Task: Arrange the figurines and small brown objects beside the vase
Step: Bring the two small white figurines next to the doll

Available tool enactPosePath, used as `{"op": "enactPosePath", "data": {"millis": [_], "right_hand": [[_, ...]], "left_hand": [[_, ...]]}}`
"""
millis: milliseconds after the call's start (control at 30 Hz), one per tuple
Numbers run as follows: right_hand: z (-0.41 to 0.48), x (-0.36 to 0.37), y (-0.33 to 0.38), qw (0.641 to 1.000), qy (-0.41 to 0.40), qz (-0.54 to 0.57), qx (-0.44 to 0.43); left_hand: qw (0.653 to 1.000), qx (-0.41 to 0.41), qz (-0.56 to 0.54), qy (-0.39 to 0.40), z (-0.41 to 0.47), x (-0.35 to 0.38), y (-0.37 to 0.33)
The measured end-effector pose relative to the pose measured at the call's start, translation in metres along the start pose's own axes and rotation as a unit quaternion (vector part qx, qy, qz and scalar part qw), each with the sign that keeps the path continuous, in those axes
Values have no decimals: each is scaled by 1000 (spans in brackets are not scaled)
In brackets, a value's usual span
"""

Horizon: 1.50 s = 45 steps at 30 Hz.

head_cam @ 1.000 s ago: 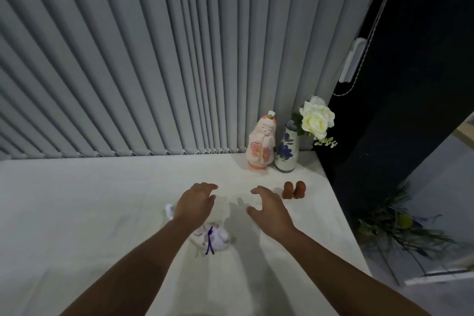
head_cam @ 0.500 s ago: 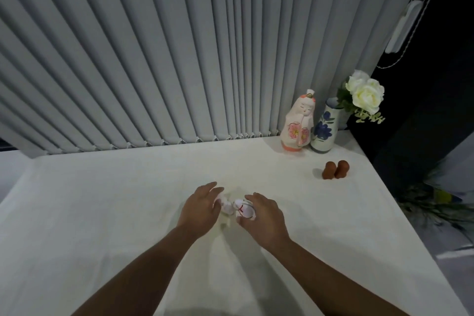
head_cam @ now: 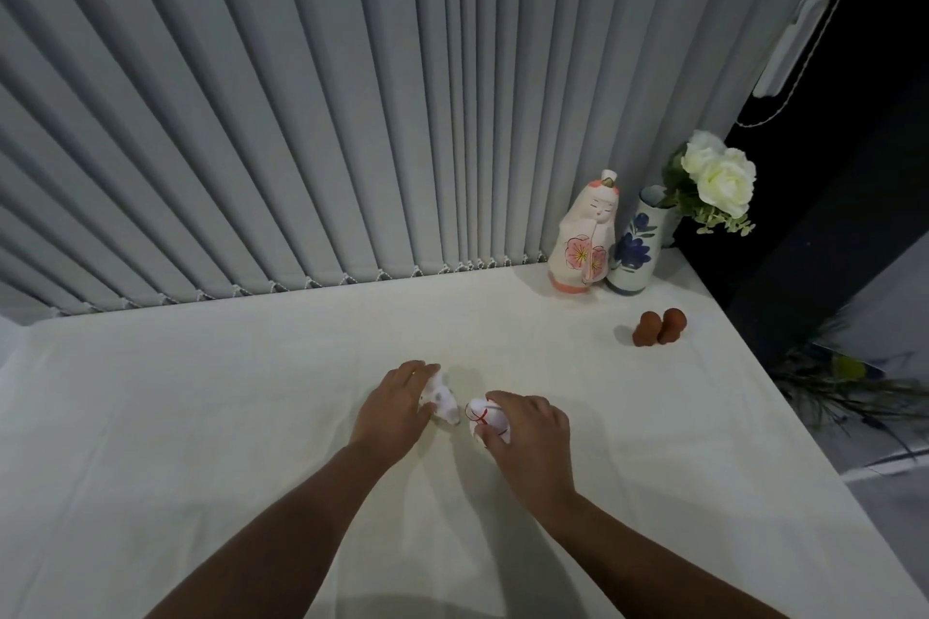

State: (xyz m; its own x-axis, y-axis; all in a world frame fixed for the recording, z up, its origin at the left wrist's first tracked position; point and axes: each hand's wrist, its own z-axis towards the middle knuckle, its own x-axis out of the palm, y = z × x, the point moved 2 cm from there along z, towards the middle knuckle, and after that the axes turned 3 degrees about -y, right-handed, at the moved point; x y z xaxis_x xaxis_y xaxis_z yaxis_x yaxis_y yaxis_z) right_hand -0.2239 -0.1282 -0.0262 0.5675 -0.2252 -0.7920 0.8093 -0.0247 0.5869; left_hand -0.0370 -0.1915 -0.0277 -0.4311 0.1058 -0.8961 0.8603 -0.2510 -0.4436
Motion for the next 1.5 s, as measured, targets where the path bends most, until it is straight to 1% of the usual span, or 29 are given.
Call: {"op": "enactPosePath", "data": {"millis": [333,467,567,667,800,900,1000,1200,1367,1500], "right_hand": [[2,4,-5,999,10,-40,-18],[9,1,-10,1000,21,-22,-9],[22,-5,-20,1000,9,15,7],[41,-15,-35,1000,5,-3,9],[70,-33,-54,999,10,-26,24],[100,-48,-63,997,35,-65,16],[126,-60,-70,994,53,-98,0],[158,-66,-81,986,92,-136,-3],[173,-62,-88,985,116,-127,-4],[177,-55,-97,988,100,-118,-1]], "left_hand": [[999,-7,-45,-26,6,14,7],[997,-20,-65,-37,16,16,5],[995,-20,-86,-49,30,16,-1],[993,-10,-103,-58,51,15,-9],[992,5,-118,-45,88,18,-25],[992,16,-123,-26,117,22,-38],[992,37,-118,-15,143,26,-50],[992,80,-93,3,185,35,-67],[993,85,-87,8,200,41,-67],[991,92,-99,12,205,46,-60]]}}
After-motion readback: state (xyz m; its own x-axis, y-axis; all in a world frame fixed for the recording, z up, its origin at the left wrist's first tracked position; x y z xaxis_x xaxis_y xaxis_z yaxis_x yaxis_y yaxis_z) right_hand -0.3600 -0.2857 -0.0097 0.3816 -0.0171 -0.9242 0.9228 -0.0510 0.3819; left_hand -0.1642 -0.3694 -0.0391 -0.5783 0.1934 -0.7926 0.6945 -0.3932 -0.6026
